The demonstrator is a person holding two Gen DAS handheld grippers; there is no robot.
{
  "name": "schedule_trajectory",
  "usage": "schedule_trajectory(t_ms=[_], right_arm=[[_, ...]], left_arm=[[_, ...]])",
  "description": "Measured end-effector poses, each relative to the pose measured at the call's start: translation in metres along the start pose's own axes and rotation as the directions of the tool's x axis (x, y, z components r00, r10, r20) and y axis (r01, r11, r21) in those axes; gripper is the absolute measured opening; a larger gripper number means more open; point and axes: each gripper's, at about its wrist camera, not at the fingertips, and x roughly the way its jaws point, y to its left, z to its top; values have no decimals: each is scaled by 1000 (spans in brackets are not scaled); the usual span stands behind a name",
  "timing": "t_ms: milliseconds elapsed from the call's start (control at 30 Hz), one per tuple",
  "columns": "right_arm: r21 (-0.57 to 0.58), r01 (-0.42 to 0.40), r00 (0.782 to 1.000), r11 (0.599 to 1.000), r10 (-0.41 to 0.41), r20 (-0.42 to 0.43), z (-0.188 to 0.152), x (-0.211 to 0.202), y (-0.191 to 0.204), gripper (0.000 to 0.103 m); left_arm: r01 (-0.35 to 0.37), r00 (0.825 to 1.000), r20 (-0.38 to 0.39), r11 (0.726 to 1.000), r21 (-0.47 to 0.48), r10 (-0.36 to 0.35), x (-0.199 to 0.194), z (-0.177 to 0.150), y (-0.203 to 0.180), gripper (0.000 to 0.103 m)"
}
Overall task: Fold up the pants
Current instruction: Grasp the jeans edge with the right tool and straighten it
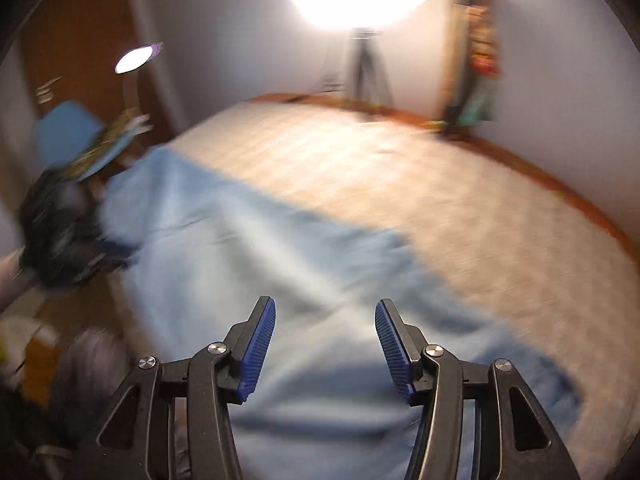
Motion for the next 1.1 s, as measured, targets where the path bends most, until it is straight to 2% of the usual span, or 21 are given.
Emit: schedule_trajectory(t_ms=[133,200,367,400,433,467,533,567,633,667,700,733,767,800,833,900,967,1000,1067,1100], right_arm=[[95,-6,999,996,10,-39,24,42,-49,59],[134,-61,995,989,71,-68,33,67,-66,59],[161,-133,982,978,152,-114,34,105,-69,58],[162,-144,978,976,166,-128,34,112,-66,39],[155,-166,973,974,188,-136,33,117,-62,14],[140,-168,972,976,188,-140,32,116,-57,14],[27,-102,989,994,104,-103,33,108,-43,9],[8,-76,995,997,76,-71,34,103,-41,9],[58,-8,1000,998,10,-24,36,100,-50,12],[89,67,997,994,-65,-34,37,102,-56,19],[122,112,992,986,-104,-71,37,105,-64,32],[163,93,993,982,-81,-81,36,101,-70,33],[215,39,999,976,-32,-34,32,86,-79,35],[236,23,1000,972,-25,5,29,71,-83,41],[253,29,998,967,-41,43,23,55,-89,54],[328,55,989,943,-97,112,-1,11,-108,64],[387,71,979,919,-138,148,-28,-23,-126,65],[411,98,974,906,-172,149,-39,-34,-136,69],[489,132,964,862,-226,138,-66,-52,-161,74],[535,116,967,837,-218,132,-80,-56,-174,74]], left_arm=[[-8,1000,-27,1000,-21,7,16,-9,5,11],[-12,999,-31,1000,-28,11,19,-11,8,11],[-25,999,-42,999,-28,24,29,-15,11,11],[-27,999,-37,999,-28,26,29,-15,11,11],[-30,999,-34,999,-25,29,30,-15,11,11],[-33,999,-32,999,-22,32,30,-15,10,11],[-41,999,-26,999,-13,40,31,-15,8,11],[-42,999,-25,999,-10,42,31,-15,8,11],[-40,999,-29,999,-22,40,31,-14,8,11],[-40,999,-32,999,-28,39,31,-14,9,11],[-42,999,-36,999,-27,41,31,-13,9,11],[-46,998,-38,999,-16,46,30,-13,7,11],[-52,998,-38,999,-4,52,30,-13,6,11],[-56,998,-37,998,1,56,30,-13,5,11],[-61,997,-38,998,0,61,30,-13,4,11],[-66,997,-35,998,0,66,30,-13,3,11],[-65,997,-30,998,-13,65,30,-13,4,11],[-63,998,-28,998,-21,63,30,-13,5,11],[-61,998,-25,997,-36,60,30,-14,6,11],[-61,998,-24,997,-42,60,30,-15,7,11]])
